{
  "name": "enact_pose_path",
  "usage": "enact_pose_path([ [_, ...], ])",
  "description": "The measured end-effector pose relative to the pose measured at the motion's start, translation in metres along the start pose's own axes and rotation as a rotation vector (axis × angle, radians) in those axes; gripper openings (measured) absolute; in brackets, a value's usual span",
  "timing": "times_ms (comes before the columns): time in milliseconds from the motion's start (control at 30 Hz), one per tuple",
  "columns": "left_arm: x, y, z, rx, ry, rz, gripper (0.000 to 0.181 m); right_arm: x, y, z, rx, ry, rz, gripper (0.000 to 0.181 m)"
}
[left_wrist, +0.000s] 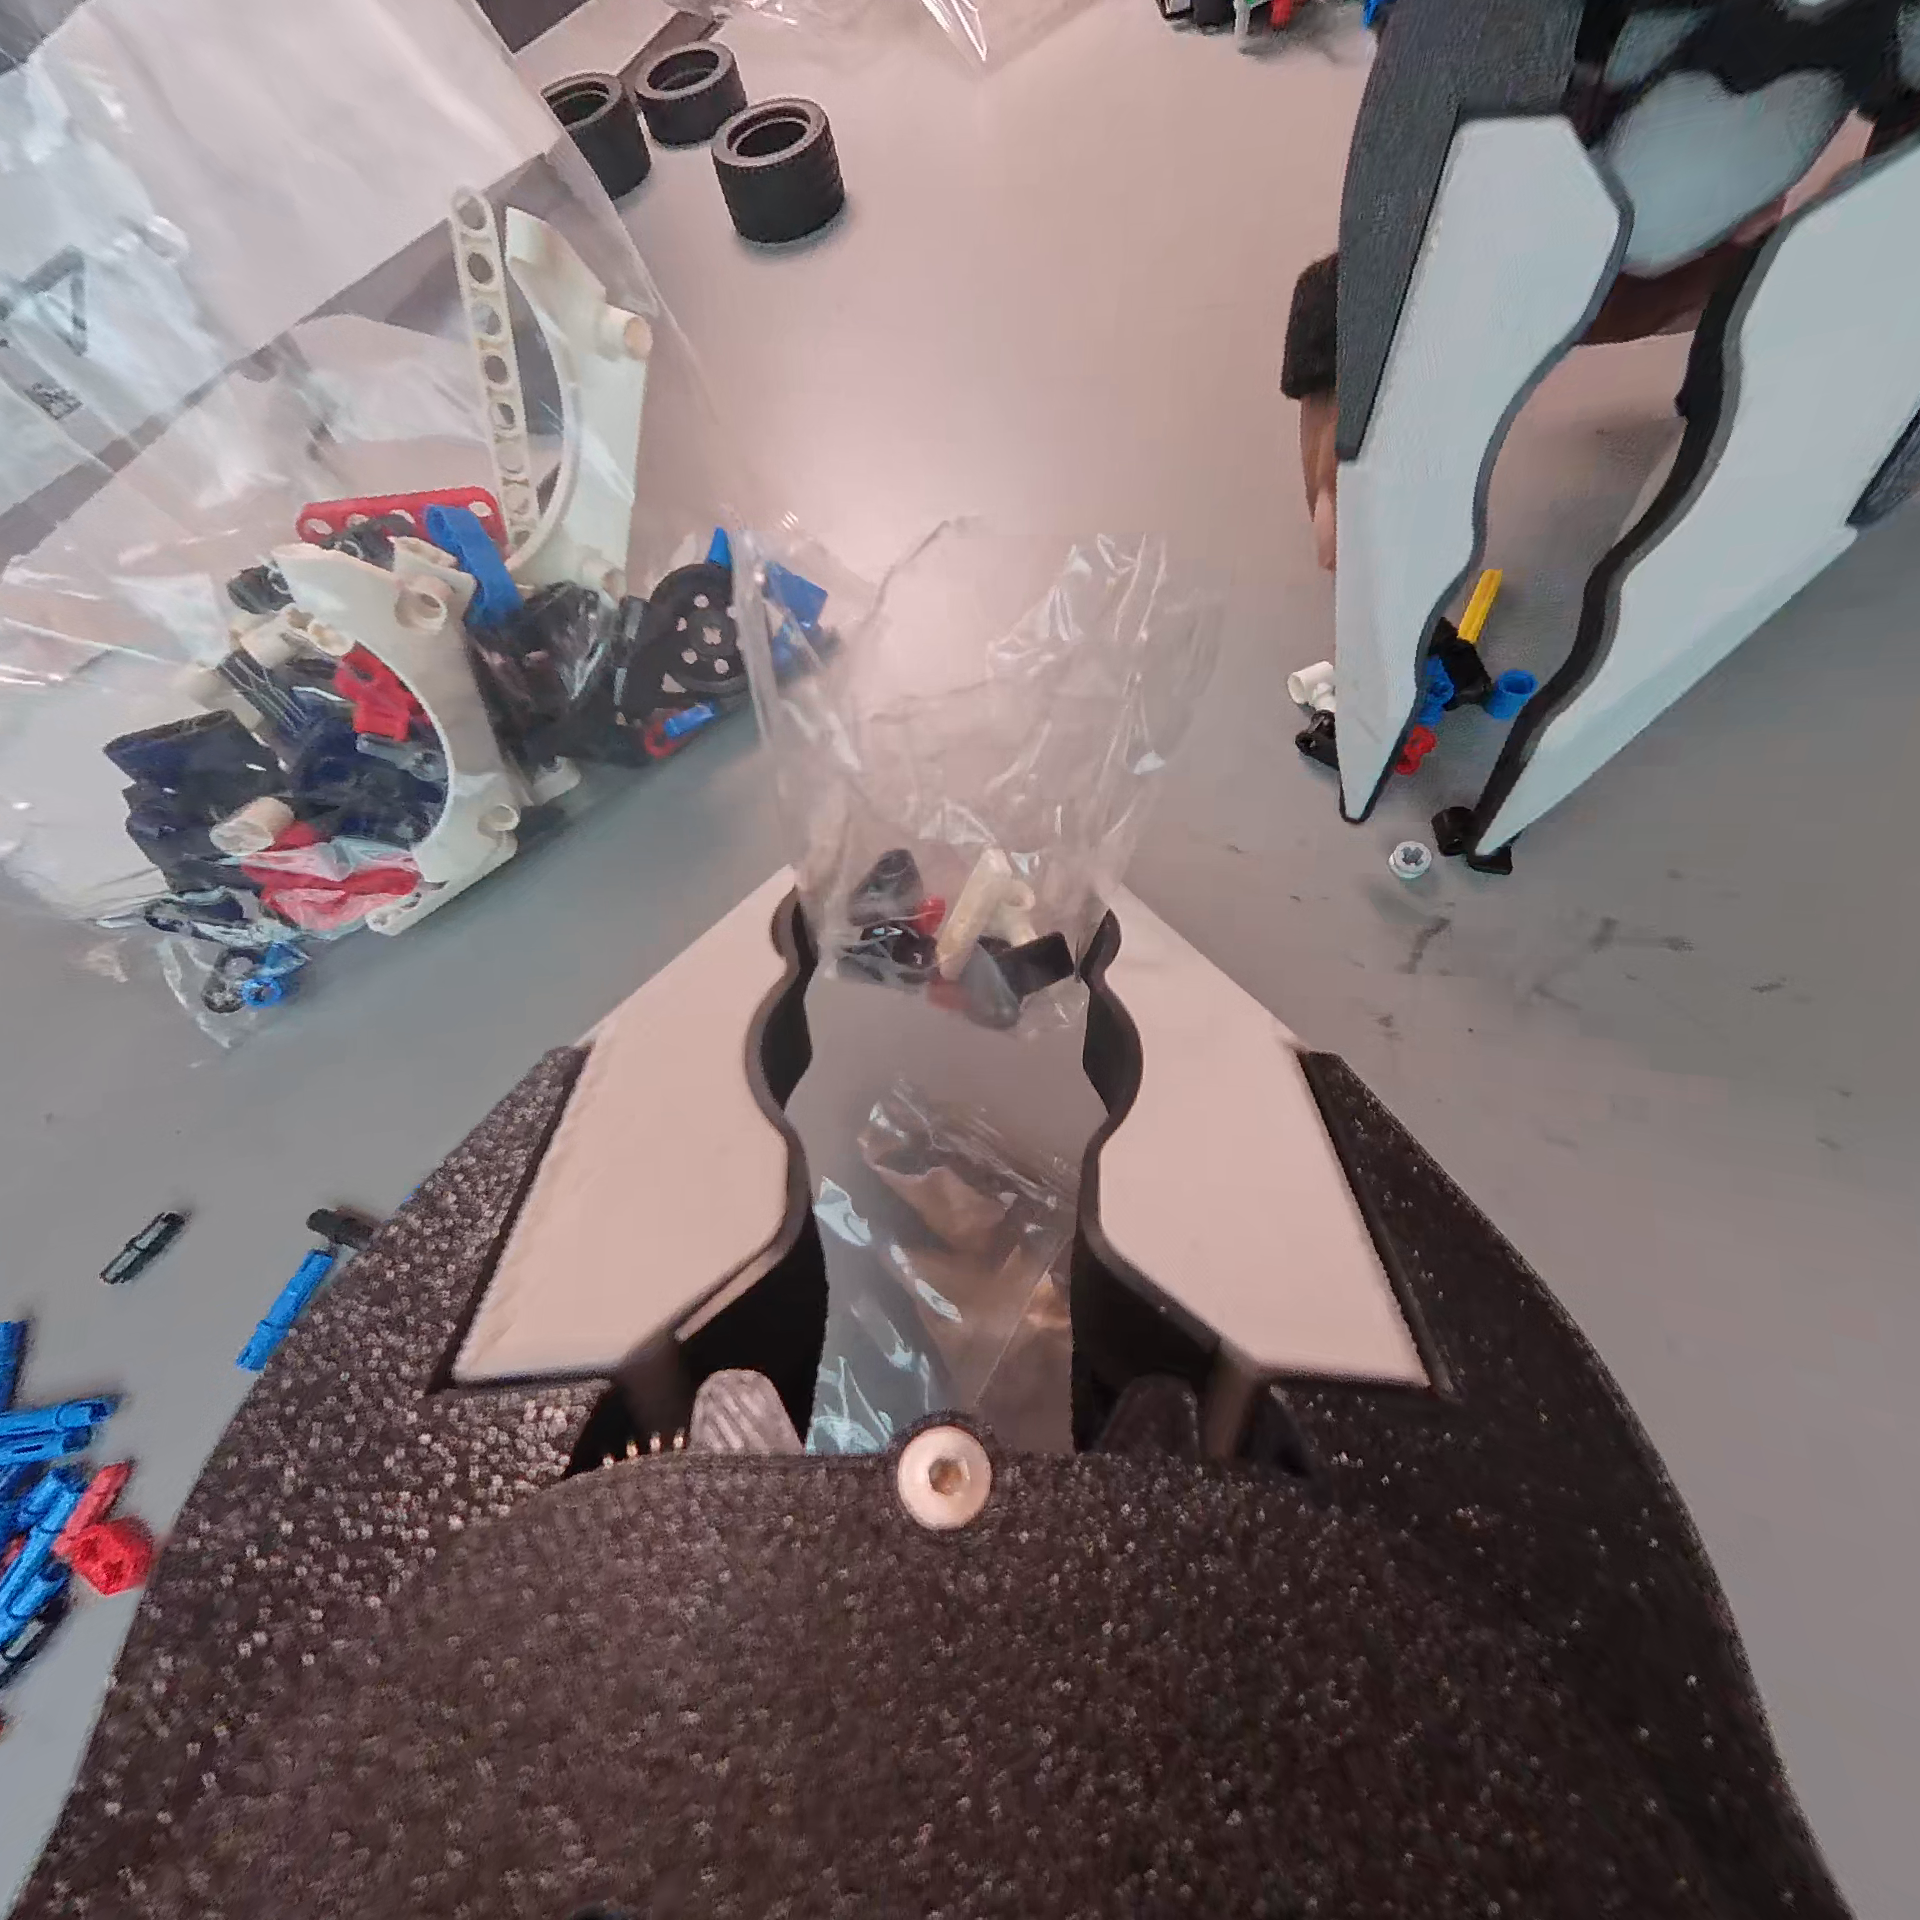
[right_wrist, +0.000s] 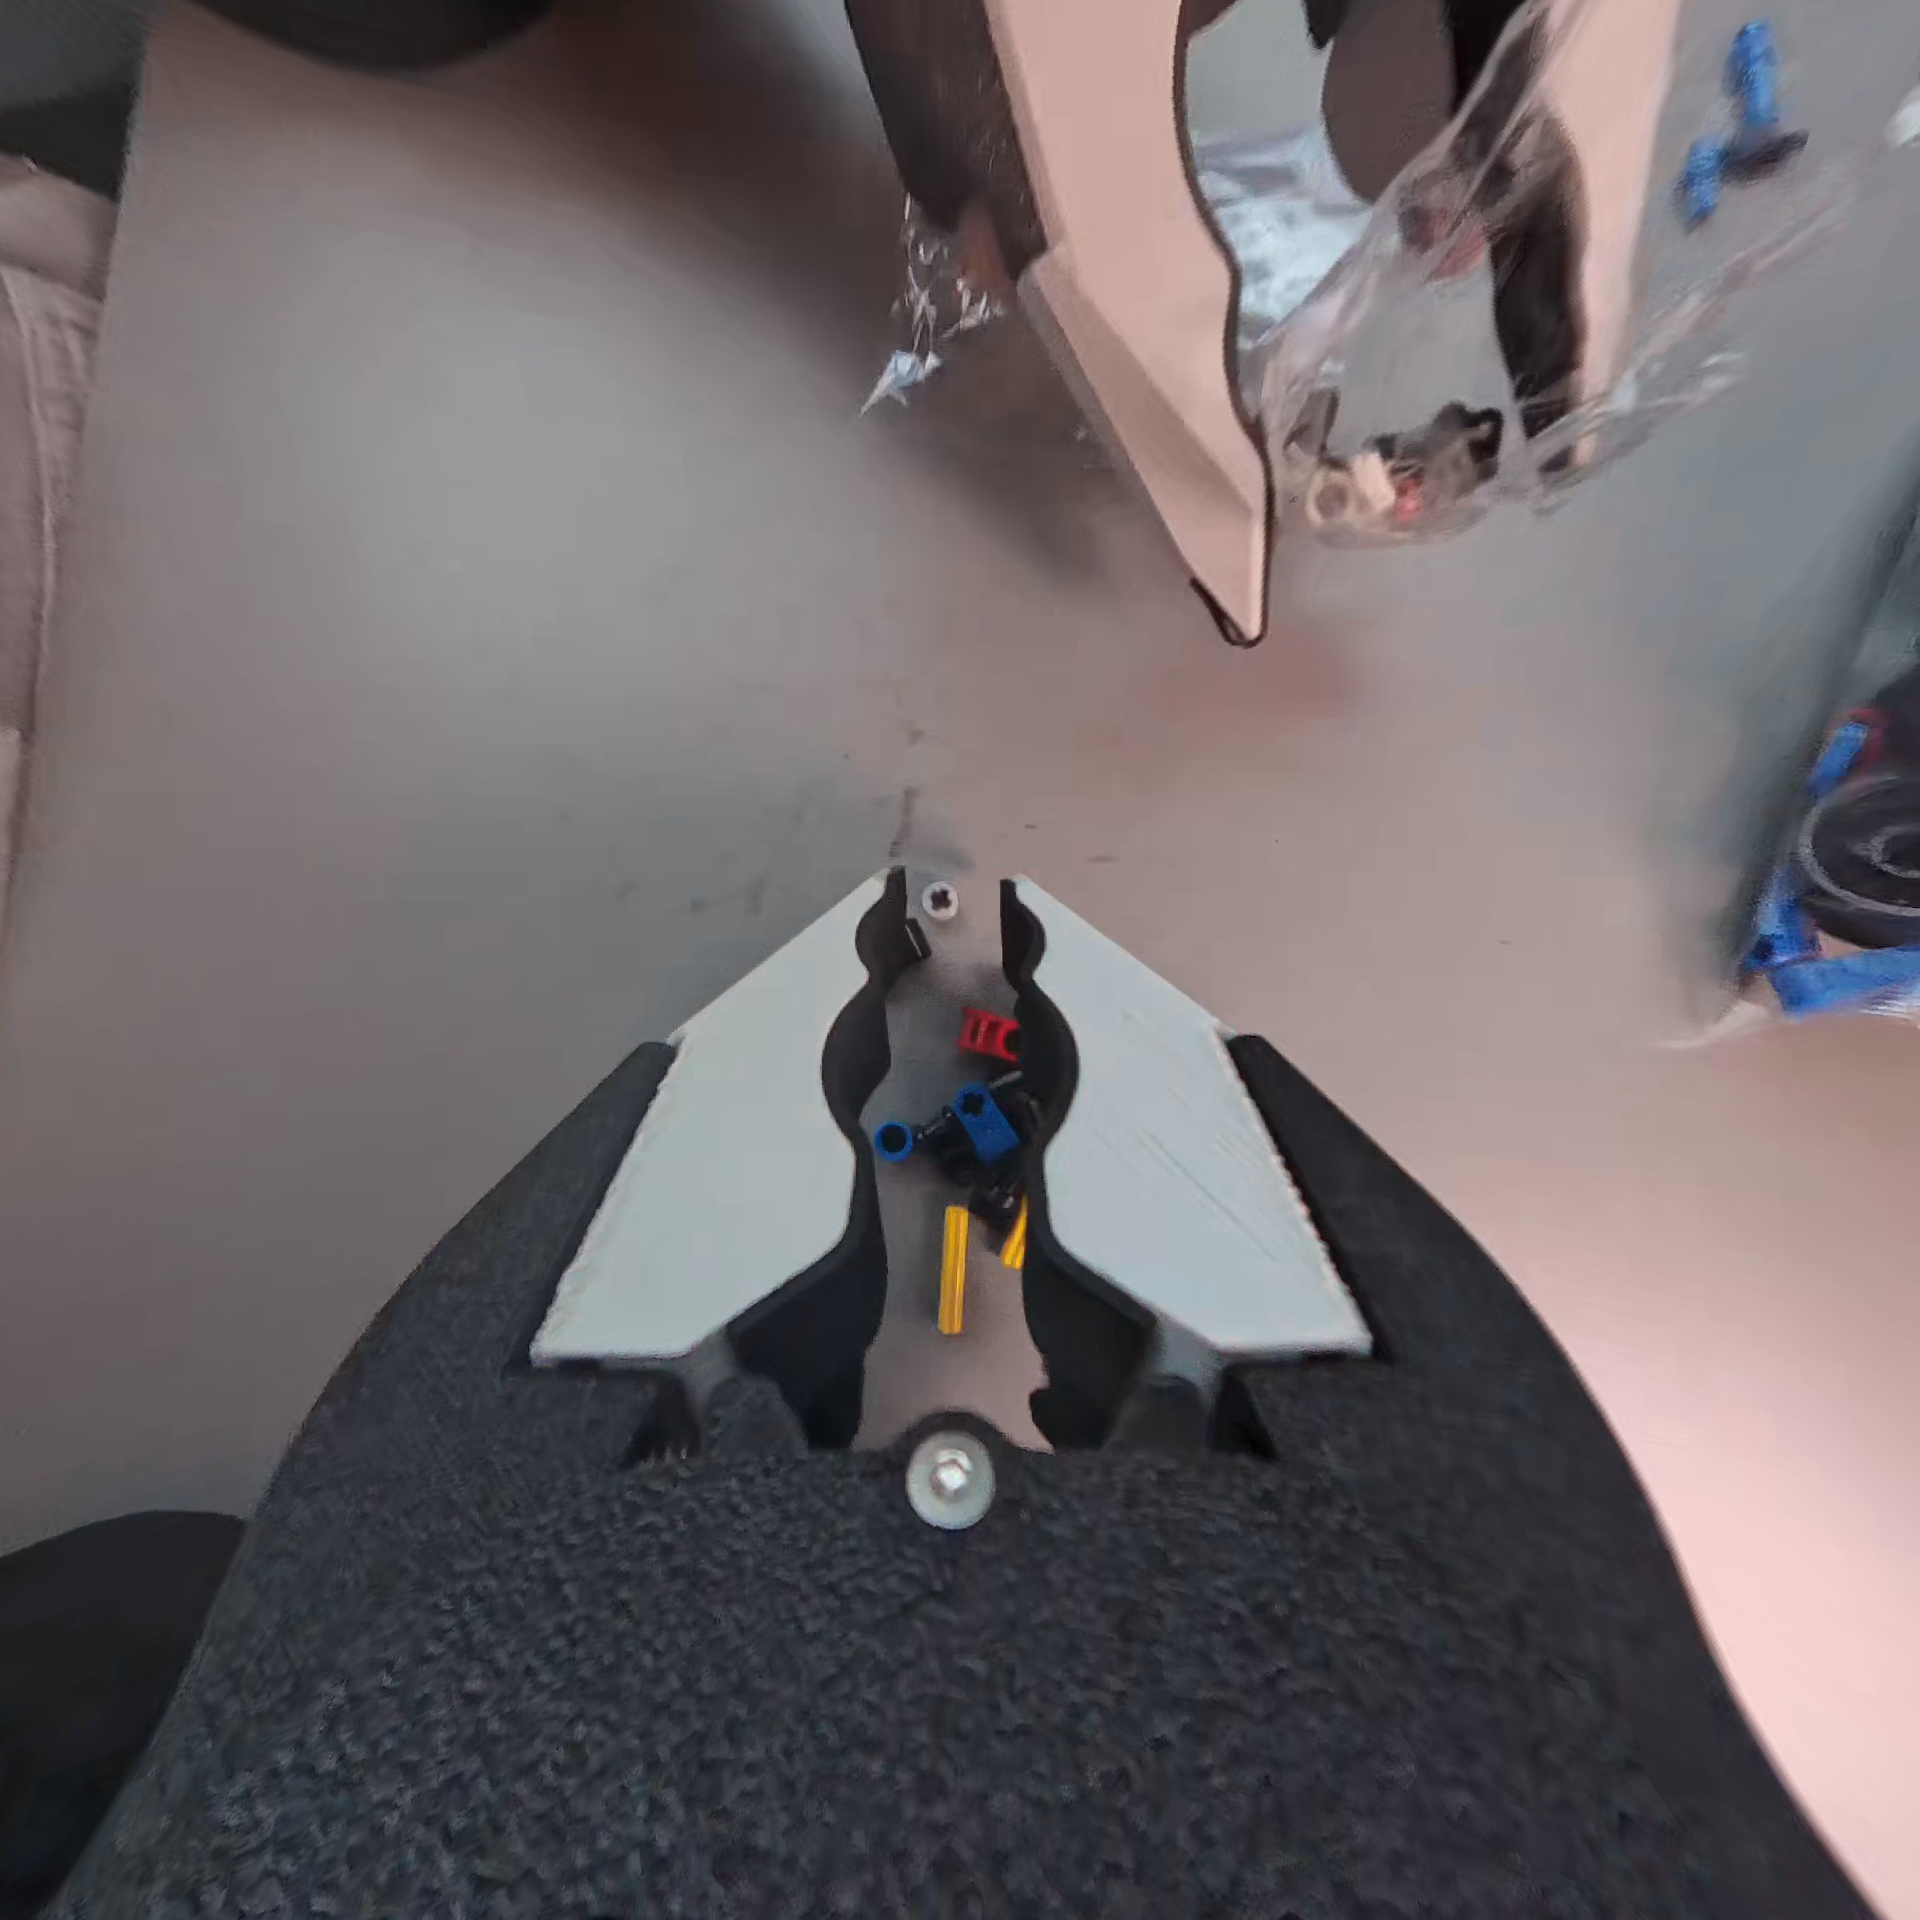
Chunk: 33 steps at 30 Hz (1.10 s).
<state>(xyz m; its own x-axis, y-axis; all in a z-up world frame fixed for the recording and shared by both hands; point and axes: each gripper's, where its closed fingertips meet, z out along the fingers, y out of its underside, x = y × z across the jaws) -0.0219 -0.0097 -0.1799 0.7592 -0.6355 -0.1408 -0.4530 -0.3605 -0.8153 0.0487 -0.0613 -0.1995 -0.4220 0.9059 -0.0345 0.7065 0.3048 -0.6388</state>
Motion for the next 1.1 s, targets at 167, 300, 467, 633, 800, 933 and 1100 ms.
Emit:
enact_pose_path([
  [167, 0.000, -0.002, 0.000, 0.011, -0.002, 0.005, 0.050, 0.002, 0.007, 0.008, -0.078, 0.027, -0.020, 0.006],
  [300, 0.002, 0.000, 0.001, 0.001, 0.001, 0.015, 0.050, 0.003, 0.004, 0.009, -0.065, 0.045, -0.054, 0.006],
  [467, 0.006, 0.004, 0.003, -0.024, 0.001, 0.057, 0.050, 0.027, -0.049, -0.025, 0.333, 0.117, 0.002, 0.006],
  [633, 0.013, 0.007, 0.007, -0.054, -0.009, 0.138, 0.050, 0.051, -0.077, -0.055, 0.545, 0.209, 0.083, 0.006],
  [800, 0.017, 0.005, 0.007, -0.045, -0.003, 0.140, 0.049, 0.049, -0.078, -0.037, 0.507, 0.239, 0.039, 0.014],
  [933, 0.010, 0.004, 0.005, -0.029, -0.004, 0.093, 0.049, 0.052, -0.078, -0.060, 0.570, 0.176, 0.122, 0.034],
  [1100, 0.000, 0.006, 0.003, -0.031, -0.035, 0.065, 0.049, 0.028, -0.025, -0.039, 0.254, 0.047, 0.089, 0.033],
])
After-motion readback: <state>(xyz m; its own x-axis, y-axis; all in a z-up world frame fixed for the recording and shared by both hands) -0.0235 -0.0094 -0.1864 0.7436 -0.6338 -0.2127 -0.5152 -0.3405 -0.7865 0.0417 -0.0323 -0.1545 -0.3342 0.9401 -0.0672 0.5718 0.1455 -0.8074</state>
